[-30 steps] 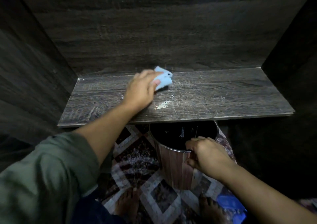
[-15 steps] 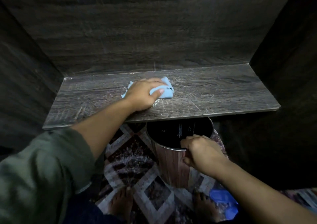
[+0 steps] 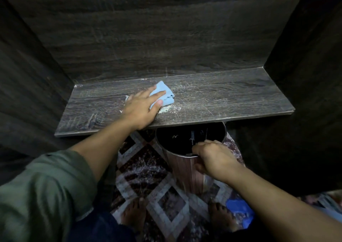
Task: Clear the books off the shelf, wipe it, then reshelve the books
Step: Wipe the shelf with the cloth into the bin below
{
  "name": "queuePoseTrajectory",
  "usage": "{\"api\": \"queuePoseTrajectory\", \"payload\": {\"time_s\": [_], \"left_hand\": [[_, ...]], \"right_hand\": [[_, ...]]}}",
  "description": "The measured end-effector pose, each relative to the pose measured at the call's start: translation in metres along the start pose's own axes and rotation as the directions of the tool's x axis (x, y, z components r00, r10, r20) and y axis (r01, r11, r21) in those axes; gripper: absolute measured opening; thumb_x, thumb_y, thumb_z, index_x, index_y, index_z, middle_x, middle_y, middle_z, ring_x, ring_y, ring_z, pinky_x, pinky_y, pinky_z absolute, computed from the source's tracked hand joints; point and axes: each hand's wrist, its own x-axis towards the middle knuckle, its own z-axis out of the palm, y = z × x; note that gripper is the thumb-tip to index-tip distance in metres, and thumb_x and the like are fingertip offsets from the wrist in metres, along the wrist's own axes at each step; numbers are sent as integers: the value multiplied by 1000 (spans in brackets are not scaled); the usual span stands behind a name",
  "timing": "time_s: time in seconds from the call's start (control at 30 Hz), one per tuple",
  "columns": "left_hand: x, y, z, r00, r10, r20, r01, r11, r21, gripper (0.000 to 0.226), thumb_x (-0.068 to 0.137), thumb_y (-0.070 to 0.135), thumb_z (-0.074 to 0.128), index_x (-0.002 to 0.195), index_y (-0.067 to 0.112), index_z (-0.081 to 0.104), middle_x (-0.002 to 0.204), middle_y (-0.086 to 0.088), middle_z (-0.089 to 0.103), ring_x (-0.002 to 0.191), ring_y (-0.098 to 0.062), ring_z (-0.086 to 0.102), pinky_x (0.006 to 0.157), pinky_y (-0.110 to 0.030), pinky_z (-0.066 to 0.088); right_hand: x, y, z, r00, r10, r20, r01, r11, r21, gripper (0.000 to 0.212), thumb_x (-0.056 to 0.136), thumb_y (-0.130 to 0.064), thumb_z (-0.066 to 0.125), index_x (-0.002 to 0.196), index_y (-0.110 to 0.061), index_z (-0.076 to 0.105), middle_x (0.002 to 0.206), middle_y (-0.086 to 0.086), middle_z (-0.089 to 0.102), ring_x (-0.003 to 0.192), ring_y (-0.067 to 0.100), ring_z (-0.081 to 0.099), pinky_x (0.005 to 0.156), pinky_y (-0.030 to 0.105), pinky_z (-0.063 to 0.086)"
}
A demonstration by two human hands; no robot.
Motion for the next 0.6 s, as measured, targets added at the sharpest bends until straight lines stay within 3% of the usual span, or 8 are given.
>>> {"api": "queuePoseTrajectory", "payload": {"time_s": [0.2, 0.33, 0.47, 0.6], "left_hand": [[-13, 38, 9, 997, 81, 11, -82, 993, 86, 54, 93, 62, 16, 144, 52, 29, 158, 11, 24, 136, -27, 31, 107, -48, 23], [-21, 50, 14, 990, 134, -33, -127, 980, 154, 55, 92, 63, 19, 141, 49, 40, 151, 8, 38, 115, -31, 45, 94, -44, 34], [-37, 59, 16, 962, 233, -141, -226, 972, 66, 43, 96, 53, 34, 129, 42, 58, 138, 9, 55, 90, -27, 51, 84, -42, 45], [-55, 73, 9, 919, 376, -118, -389, 913, -123, 41, 99, 46, 36, 127, 32, 63, 132, 8, 60, 100, -15, 51, 91, -34, 43]], "right_hand": [[-5, -1, 3, 1000, -13, -17, 13, 1000, 8, 23, 73, -25, 67, 94, -16, 63, 99, 3, 66, 100, 28, 58, 84, 34, 44], [-10, -3, 0, 1000, -19, 7, 19, 1000, -22, 26, 77, -28, 65, 100, -17, 62, 106, 3, 65, 105, 27, 56, 86, 34, 41], [-13, -7, -4, 999, -35, 39, 37, 997, -67, 30, 78, -33, 65, 106, -21, 61, 111, 0, 63, 109, 24, 55, 88, 31, 40], [-14, -4, -5, 998, -36, 60, 40, 997, -72, 28, 79, -33, 66, 103, -20, 60, 113, 0, 63, 110, 23, 54, 88, 32, 39]]}}
